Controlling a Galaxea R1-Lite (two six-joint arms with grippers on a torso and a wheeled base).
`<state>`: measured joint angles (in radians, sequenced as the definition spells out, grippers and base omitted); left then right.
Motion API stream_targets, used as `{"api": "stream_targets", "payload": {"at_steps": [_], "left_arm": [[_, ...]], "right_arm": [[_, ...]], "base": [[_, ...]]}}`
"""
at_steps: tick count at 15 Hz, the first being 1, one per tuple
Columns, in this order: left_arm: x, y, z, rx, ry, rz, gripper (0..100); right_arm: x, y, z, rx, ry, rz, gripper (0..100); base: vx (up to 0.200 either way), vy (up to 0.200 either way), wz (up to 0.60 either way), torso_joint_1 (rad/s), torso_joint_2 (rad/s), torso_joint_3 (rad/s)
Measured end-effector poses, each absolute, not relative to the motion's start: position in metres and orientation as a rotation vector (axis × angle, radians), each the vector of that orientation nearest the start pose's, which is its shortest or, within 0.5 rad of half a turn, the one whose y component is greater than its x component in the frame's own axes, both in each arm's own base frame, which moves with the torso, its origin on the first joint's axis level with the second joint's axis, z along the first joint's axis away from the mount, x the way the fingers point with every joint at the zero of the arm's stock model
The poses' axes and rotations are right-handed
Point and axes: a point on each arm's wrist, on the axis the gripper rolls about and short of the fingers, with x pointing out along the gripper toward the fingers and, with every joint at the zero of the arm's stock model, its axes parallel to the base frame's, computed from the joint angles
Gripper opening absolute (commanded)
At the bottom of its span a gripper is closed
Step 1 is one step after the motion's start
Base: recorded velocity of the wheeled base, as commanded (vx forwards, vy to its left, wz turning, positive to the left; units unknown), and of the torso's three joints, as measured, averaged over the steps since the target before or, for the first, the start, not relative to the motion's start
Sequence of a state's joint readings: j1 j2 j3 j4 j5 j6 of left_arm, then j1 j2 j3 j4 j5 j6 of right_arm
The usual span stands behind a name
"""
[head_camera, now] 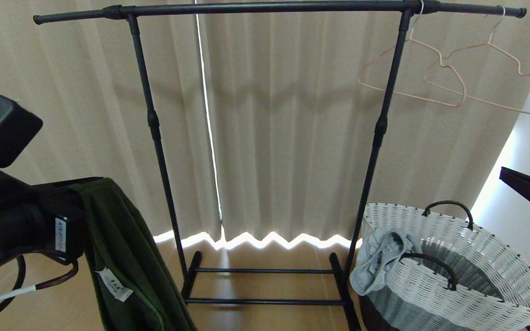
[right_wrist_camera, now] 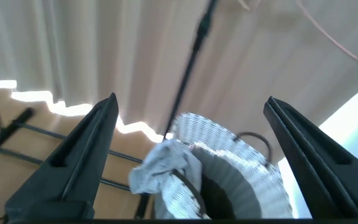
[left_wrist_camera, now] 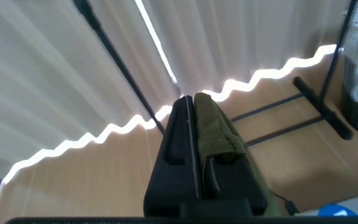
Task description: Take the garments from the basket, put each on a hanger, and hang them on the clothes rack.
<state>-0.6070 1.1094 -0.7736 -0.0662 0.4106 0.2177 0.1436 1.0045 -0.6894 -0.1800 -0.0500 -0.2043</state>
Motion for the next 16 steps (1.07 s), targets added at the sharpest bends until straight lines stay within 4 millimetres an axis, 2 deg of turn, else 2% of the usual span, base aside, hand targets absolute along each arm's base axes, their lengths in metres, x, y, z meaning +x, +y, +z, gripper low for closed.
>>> {"api": "stream_targets", "payload": {"at_steps": [2,6,8,11,16], "left_arm": [[0.127,-0.078,0.259,0.337,0.19,-0.253,0],[0.121,-0.073,0.248,0.36,0.187,-0.258,0],[0.117,-0.07,0.25,0.381,0.167,-0.258,0],[0.113,-0.067,0.256,0.383,0.136,-0.255,0],[0.113,-0.067,0.255,0.392,0.137,-0.256,0]], "right_arm": [[0.129,0.017,0.249,-0.261,0.147,0.085,100],[0.129,0.016,0.25,-0.291,0.12,0.059,100],[0.13,0.016,0.25,-0.291,0.121,0.056,100],[0.13,0.016,0.252,-0.289,0.109,0.054,100],[0.13,0.016,0.251,-0.288,0.115,0.056,100]], "base": [[0.0,0.0,0.0,0.0,0.0,0.0],[0.0,0.0,0.0,0.0,0.0,0.0],[0.0,0.0,0.0,0.035,-0.08,-0.013],[0.0,0.0,0.0,0.144,-0.17,-0.222],[0.0,0.0,0.0,0.145,-0.54,-0.249]]}}
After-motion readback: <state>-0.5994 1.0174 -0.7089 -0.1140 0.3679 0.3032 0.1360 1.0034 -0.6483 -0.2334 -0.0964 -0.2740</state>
